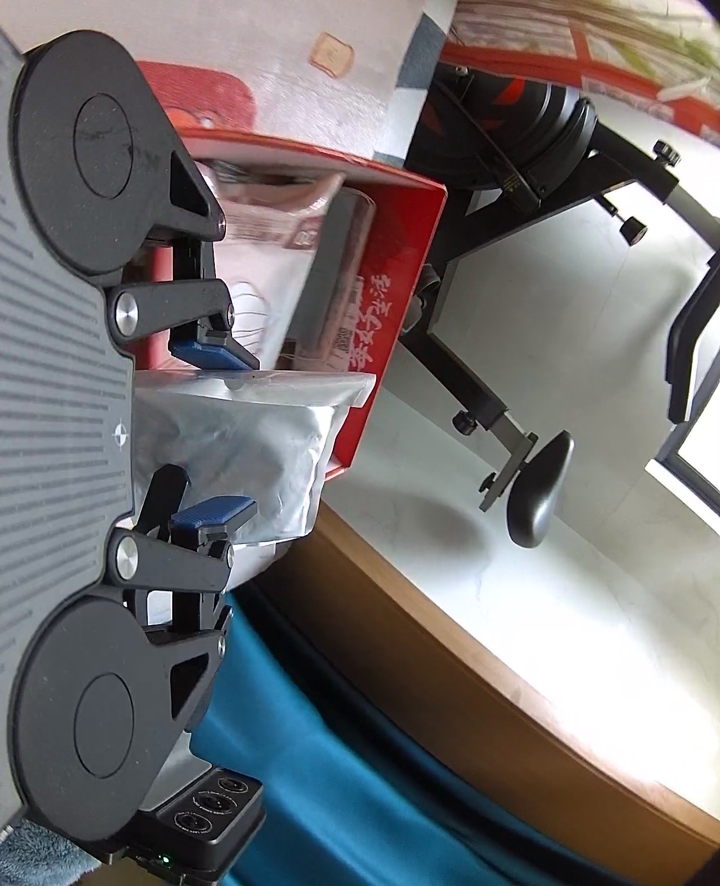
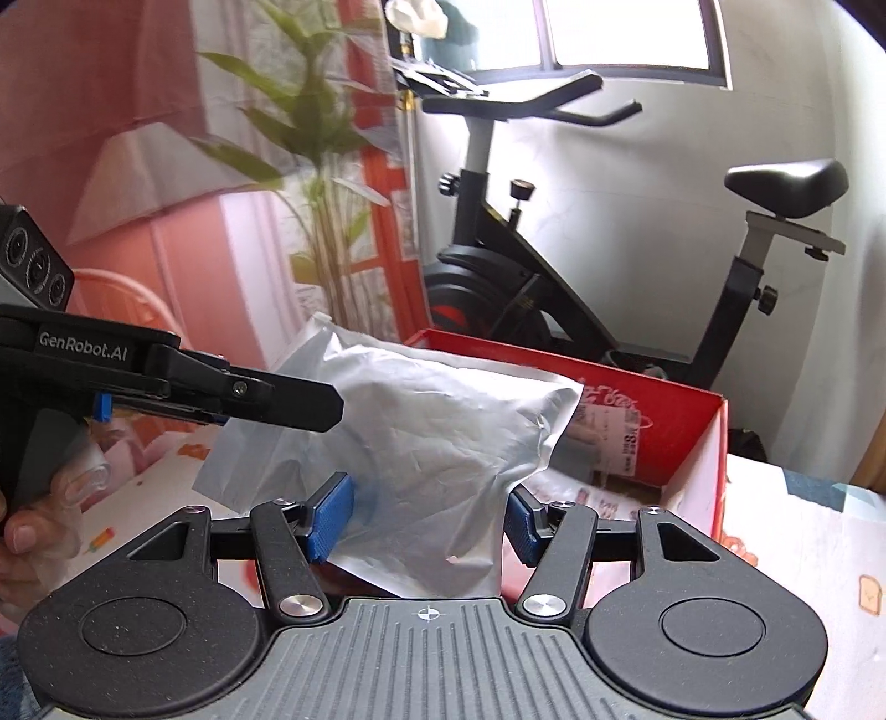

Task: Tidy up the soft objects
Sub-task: 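Lift the foil pouch with both grippers and carry it over the box, then open both grippers to drop the foil pouch into the box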

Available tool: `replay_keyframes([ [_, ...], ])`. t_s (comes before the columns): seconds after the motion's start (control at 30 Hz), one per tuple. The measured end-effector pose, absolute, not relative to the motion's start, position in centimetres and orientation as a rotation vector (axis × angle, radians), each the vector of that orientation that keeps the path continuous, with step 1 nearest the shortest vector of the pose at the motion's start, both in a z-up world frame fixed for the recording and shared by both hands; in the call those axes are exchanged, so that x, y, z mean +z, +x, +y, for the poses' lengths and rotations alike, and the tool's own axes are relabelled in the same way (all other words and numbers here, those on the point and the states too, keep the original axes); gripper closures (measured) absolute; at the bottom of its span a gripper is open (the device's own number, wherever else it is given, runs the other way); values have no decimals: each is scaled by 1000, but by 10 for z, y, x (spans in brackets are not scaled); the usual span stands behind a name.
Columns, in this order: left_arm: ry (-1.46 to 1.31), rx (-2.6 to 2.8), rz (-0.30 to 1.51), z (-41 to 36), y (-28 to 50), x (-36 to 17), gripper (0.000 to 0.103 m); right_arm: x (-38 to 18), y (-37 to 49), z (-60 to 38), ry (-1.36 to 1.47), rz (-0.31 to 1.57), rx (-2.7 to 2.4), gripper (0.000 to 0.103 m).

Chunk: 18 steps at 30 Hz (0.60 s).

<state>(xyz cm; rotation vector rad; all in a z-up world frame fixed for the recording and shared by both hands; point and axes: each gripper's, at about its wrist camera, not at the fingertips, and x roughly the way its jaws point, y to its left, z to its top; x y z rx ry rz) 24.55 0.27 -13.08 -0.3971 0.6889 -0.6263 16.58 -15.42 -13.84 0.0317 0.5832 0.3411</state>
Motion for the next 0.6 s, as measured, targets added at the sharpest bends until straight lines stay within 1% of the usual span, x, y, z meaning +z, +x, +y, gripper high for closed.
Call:
replay_keyframes([
  [0.13,-381,-627,737,-13,281,-141,54,-149,199,-168,29,625,305,48],
  [0.3,-367,-619,823,-36,318,-167,54,-178,231,-187,67,702,261,47],
  [0.4,-341,-607,863,-47,332,-181,54,-196,244,-195,110,754,245,47],
  [0.6,-291,-598,914,-59,345,-200,54,-210,256,-197,65,815,224,47],
])
